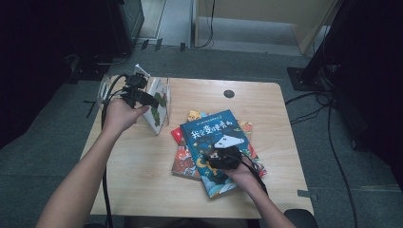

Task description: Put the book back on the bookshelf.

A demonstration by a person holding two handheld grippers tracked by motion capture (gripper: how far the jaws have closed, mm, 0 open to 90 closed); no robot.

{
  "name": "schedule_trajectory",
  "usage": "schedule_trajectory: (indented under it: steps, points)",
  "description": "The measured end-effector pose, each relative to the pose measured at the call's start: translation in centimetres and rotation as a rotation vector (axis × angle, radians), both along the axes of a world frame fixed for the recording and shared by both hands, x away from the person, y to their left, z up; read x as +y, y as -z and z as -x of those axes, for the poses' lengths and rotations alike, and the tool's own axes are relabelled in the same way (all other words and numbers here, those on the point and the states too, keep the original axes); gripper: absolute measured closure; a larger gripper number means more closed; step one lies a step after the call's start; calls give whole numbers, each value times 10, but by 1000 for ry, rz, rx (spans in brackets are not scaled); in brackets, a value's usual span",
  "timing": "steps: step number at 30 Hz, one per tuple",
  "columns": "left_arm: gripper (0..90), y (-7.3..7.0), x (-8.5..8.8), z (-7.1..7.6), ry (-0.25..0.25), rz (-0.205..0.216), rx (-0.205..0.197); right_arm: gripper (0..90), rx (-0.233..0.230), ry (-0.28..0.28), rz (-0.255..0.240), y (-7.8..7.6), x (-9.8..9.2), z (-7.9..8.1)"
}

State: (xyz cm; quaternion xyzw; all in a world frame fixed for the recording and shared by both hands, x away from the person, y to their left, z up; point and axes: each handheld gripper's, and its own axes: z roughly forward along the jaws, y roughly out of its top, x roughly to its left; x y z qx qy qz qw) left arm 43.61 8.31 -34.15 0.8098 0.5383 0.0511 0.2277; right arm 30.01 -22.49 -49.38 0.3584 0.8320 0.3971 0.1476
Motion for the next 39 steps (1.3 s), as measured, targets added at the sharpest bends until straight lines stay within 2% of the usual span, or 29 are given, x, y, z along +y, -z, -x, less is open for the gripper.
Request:
schedule_trajectory:
  steps: [4,11,22,24,29,34,36,39]
  points:
    - [556,7,3,11,10,32,-12,436,2,4,-7,0,-1,-1]
    - [550,18,0,25,43,58,-27,446,21,13,-30,-1,-3,-3]
    - [535,40,-9,37,79,113,-38,449,17,25,-24,0,-4,-2]
    - [532,44,-11,39,81,124,-43,476,14,33,-21,0,-4,-2]
    - [528,56,-15,44,94,128,-55,489,58,45,-89,0,-11,-6]
    - [521,66,-20,49,109,131,-61,477,34,31,-50,0,-9,-4]
    - [504,71,-22,48,116,151,-61,486,17,24,-25,-1,-10,-2]
    - [494,77,-24,47,122,176,-63,501,30,31,-22,-2,-14,0]
